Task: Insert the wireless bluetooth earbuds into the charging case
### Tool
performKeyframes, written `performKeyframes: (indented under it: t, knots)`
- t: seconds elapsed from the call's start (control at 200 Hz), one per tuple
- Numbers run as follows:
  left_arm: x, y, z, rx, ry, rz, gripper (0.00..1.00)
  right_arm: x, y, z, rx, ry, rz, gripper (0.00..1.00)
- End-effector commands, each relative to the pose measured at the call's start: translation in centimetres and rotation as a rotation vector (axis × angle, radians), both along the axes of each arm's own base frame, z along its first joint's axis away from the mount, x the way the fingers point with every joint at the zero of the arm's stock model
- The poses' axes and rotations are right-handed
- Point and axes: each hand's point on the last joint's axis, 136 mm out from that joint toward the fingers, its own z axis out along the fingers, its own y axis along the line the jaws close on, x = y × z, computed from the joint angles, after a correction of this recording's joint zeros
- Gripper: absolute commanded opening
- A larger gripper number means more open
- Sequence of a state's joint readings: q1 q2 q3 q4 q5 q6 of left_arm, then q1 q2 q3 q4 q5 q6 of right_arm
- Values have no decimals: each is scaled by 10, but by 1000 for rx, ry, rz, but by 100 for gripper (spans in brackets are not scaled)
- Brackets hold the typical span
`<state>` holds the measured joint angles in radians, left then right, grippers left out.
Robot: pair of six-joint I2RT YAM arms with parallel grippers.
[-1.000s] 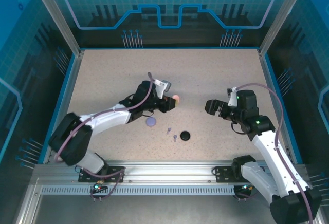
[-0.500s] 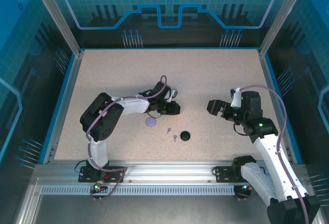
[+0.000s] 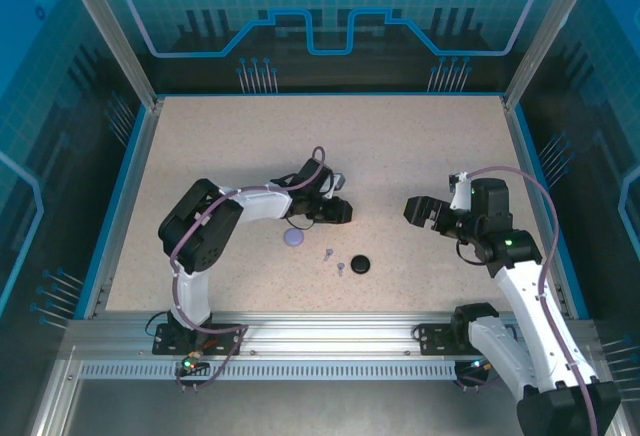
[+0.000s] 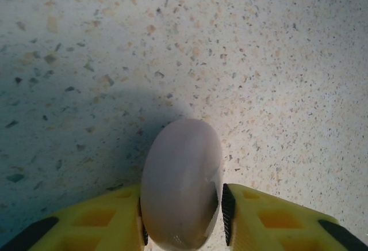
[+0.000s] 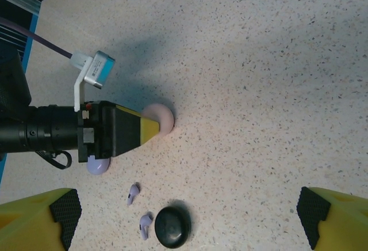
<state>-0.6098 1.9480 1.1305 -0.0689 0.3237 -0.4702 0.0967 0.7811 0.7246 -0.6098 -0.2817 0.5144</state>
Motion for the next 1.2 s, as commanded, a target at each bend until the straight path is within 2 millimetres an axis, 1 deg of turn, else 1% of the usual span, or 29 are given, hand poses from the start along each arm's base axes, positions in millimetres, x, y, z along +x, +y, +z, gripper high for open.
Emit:
performKeyframes:
  t: [0.0,0.125,0.215,0.4,0.515,0.63,0.66,0.665,0.675,0.7,0.735,0.745,0.75,0.755,0.835,0.891,0.896,0.911,0.916,0.971,1.031,1.196]
  knots:
    - [3,17,7,36,-17,28,42,-2,0,12,-5,-11,26,100]
    - [4,31,21,39,-48,49,47,-3,4,16,-2,-5,62,100]
    - [5,44,36,35,-86,69,50,-3,9,18,1,15,102,99]
    - [1,72,87,30,-252,103,54,2,17,17,17,31,128,98]
    - [-5,96,115,58,-366,154,58,5,27,9,-6,50,148,97]
    - [-14,124,141,84,-493,226,64,6,40,-5,-112,90,188,97]
    - [-16,132,148,89,-527,251,66,5,43,-14,-150,116,202,97]
    - [-17,133,149,90,-533,256,67,4,44,-16,-156,121,207,97]
    - [-17,135,151,91,-545,264,67,7,47,-10,-165,107,211,97]
    - [-20,142,155,95,-570,281,70,9,51,-11,-193,112,225,97]
    - [-22,151,161,100,-608,310,73,10,57,-15,-234,129,242,97]
    - [-23,153,168,93,-631,322,74,10,59,-17,-245,133,250,97]
    - [-24,155,164,100,-626,323,75,11,60,-17,-250,134,252,97]
    - [-24,156,165,101,-629,327,75,11,61,-18,-254,136,255,97]
    - [-33,176,179,106,-711,395,84,14,81,-28,-320,164,312,96]
    - [-38,189,184,118,-748,439,91,17,98,-33,-357,173,363,96]
    - [-39,191,187,115,-758,447,91,17,100,-33,-361,173,368,96]
    - [-40,194,186,123,-763,457,93,17,105,-34,-372,171,382,96]
    - [-41,196,189,117,-772,462,93,18,106,-35,-377,173,386,96]
    - [-47,208,194,134,-808,501,99,19,124,-42,-425,176,437,96]
    - [-53,220,198,155,-843,534,99,22,145,-45,-469,164,498,96]
    - [-69,247,211,206,-904,610,99,22,199,-66,-590,164,669,96]
